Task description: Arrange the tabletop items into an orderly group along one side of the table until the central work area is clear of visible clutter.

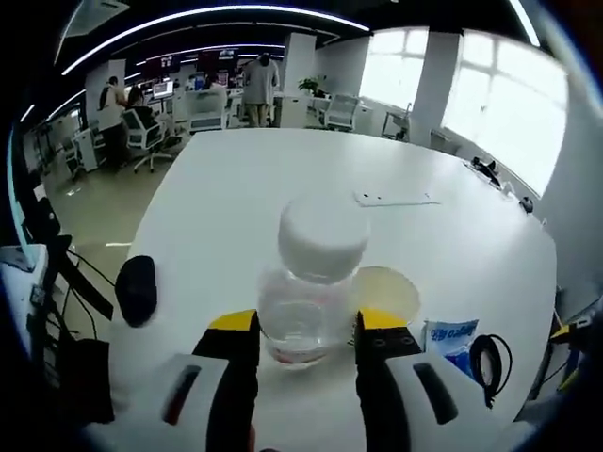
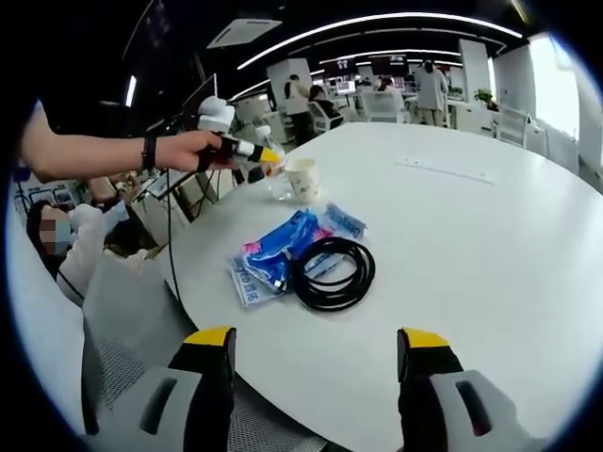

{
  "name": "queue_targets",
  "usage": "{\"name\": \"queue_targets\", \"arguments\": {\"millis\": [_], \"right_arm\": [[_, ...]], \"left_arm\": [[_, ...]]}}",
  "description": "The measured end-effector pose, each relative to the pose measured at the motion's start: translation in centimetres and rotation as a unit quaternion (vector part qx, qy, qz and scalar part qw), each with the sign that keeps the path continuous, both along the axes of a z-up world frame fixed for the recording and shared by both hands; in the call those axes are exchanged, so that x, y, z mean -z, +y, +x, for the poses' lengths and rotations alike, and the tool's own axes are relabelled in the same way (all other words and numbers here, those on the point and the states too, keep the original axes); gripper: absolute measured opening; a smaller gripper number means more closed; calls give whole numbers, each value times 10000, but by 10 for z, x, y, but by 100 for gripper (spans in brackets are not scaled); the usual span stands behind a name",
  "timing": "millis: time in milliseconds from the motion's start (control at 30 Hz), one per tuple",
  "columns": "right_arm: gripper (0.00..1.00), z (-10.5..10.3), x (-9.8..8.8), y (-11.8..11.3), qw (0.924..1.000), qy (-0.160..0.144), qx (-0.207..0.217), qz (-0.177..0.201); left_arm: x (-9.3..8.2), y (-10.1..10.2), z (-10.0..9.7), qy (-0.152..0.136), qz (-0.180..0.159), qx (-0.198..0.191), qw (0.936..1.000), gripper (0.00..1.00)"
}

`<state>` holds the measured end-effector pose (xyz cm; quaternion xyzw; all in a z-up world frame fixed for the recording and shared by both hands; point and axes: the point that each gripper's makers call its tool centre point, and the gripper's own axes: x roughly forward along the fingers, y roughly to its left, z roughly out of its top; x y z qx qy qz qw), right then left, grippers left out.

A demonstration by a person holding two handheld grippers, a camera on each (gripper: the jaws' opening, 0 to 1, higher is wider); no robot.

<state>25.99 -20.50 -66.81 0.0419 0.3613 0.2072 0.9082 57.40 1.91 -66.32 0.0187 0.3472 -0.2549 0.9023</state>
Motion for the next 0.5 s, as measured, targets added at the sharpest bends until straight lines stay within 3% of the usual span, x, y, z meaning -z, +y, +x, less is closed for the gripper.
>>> {"name": "queue_targets", "arguments": {"millis": [233,500], "right_arm": [[72,1,-3,-4,10000,-40,42,10],[72,1,-1,-6,9999,-28,86,48]], "left_arm": [[0,-3,6,-22,38,-272,9996,38],[0,-4,6,18,63,-305,9995,39]]}}
